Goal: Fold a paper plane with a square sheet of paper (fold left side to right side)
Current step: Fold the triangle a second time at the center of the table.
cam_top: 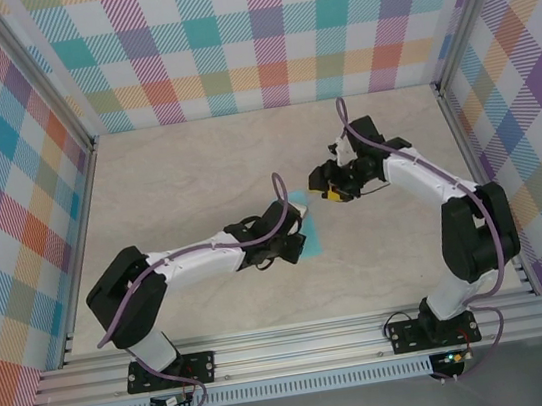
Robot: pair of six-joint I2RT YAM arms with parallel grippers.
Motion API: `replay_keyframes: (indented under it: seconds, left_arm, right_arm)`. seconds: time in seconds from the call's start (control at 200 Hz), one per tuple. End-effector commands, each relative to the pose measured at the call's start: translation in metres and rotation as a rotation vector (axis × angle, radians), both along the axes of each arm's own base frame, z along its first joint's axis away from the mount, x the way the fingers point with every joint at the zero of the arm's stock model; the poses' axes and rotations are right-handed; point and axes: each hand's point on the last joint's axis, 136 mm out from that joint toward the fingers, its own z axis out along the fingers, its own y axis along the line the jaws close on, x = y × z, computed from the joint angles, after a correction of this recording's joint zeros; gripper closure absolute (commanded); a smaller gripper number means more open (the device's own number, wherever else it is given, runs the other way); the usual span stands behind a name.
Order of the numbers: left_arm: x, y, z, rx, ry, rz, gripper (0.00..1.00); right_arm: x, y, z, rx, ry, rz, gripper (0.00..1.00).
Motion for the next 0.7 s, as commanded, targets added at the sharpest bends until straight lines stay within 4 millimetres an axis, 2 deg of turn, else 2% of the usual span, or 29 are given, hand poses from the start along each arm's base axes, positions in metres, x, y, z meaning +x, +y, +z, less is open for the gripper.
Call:
replay_keyframes:
  seconds: [0.0,0.21,0.33,0.46,0.695]
  left_arm:
    - [0.001,-0.001,0.011,-0.086,0.023,0.012,0.94]
    - [0.006,0.012,0.008,-0.091,0.045,0.044,0.94]
    - [0.01,0.019,0.005,-0.09,0.056,0.059,0.93]
    - [0.015,0.027,0.003,-0.085,0.063,0.076,0.93]
    - [0.024,0.035,-0.001,-0.079,0.077,0.089,0.92]
  right_arm:
    - [-0.023,-0.002,-0.017,0.0,0.057,0.037,0.56]
    - [-0.046,-0.001,-0.053,0.012,0.155,0.033,0.74]
    - [-0.058,0.006,-0.074,-0.01,0.196,0.053,0.8]
    - [-0.065,0.013,-0.095,-0.048,0.225,0.066,0.83]
    - [-0.073,0.014,-0.119,-0.105,0.274,0.076,0.84]
